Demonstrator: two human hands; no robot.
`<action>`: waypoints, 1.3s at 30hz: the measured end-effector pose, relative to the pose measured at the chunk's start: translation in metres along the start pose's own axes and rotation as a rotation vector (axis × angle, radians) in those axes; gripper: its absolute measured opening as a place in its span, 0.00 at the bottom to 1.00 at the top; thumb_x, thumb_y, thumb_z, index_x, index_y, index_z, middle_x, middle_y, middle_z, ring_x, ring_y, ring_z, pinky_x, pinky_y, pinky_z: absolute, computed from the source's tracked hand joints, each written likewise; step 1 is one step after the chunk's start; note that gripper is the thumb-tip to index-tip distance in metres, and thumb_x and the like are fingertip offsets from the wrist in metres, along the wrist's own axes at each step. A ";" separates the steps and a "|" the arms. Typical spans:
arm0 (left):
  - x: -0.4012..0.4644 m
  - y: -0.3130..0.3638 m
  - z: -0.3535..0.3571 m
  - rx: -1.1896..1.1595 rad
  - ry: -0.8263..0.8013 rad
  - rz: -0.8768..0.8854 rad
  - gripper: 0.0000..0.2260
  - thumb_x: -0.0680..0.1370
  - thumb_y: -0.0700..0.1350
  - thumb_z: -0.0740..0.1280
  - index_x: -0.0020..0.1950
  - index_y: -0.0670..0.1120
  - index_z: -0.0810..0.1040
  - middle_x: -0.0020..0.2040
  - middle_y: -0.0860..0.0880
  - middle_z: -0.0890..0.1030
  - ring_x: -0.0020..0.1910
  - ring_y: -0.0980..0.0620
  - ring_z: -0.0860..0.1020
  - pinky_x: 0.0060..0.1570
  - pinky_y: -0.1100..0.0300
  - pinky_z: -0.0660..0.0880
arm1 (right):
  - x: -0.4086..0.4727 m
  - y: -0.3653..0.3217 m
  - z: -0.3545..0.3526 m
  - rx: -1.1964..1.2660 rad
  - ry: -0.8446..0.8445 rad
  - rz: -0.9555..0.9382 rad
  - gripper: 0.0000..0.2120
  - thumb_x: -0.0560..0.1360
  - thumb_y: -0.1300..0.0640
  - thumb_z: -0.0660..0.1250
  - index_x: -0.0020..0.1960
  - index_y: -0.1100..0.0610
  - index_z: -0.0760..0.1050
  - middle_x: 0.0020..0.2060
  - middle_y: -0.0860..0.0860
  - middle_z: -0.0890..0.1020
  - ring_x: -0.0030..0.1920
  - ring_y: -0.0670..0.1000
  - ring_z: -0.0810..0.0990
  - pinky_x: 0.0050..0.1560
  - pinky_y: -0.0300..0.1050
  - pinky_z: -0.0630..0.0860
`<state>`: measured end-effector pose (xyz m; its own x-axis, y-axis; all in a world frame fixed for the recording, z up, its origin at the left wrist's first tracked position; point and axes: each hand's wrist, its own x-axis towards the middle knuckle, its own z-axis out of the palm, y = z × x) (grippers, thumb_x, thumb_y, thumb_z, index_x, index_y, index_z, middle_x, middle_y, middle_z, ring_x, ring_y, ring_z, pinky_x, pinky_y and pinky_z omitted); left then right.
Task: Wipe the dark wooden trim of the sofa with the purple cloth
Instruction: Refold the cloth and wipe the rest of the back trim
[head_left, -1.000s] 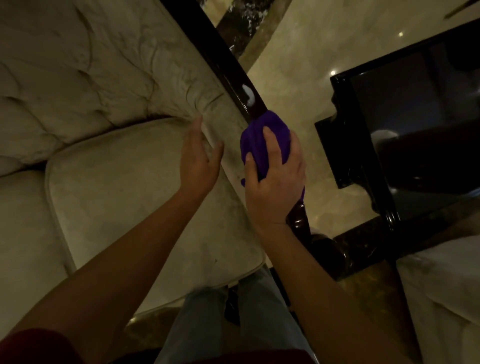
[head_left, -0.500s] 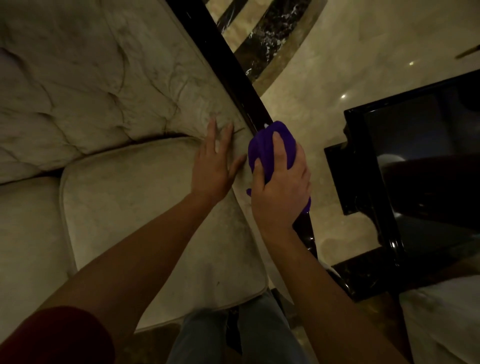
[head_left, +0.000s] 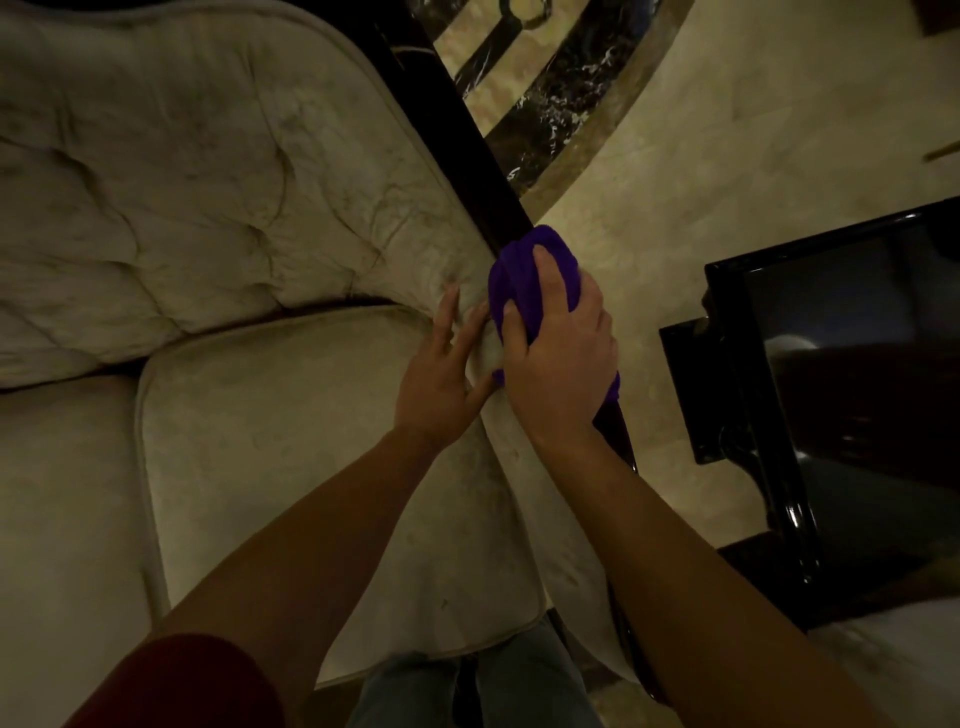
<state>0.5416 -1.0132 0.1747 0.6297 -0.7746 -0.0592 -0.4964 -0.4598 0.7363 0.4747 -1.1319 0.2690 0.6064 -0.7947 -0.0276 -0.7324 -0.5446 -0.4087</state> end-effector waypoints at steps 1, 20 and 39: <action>0.000 -0.001 -0.001 0.004 -0.006 0.003 0.35 0.82 0.60 0.65 0.85 0.52 0.57 0.87 0.45 0.49 0.75 0.46 0.73 0.58 0.50 0.81 | 0.008 -0.004 0.002 0.008 0.003 -0.016 0.29 0.81 0.43 0.63 0.81 0.45 0.62 0.75 0.57 0.70 0.69 0.59 0.74 0.63 0.57 0.75; 0.102 -0.037 -0.141 0.487 0.406 0.022 0.32 0.79 0.55 0.69 0.81 0.47 0.66 0.83 0.38 0.62 0.82 0.35 0.61 0.77 0.38 0.63 | 0.118 -0.084 0.035 0.226 0.182 -0.333 0.28 0.79 0.47 0.66 0.78 0.51 0.69 0.71 0.61 0.74 0.65 0.62 0.78 0.59 0.59 0.80; 0.084 -0.013 -0.267 0.212 0.684 0.007 0.19 0.75 0.32 0.70 0.66 0.38 0.81 0.74 0.34 0.72 0.75 0.37 0.70 0.74 0.43 0.69 | 0.196 -0.189 -0.003 0.068 0.004 -0.608 0.30 0.76 0.44 0.67 0.77 0.48 0.68 0.73 0.59 0.71 0.68 0.63 0.72 0.66 0.60 0.72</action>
<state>0.7607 -0.9562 0.3407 0.8254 -0.3635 0.4320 -0.5632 -0.5844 0.5842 0.7309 -1.1855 0.3430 0.9083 -0.3479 0.2324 -0.2339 -0.8828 -0.4075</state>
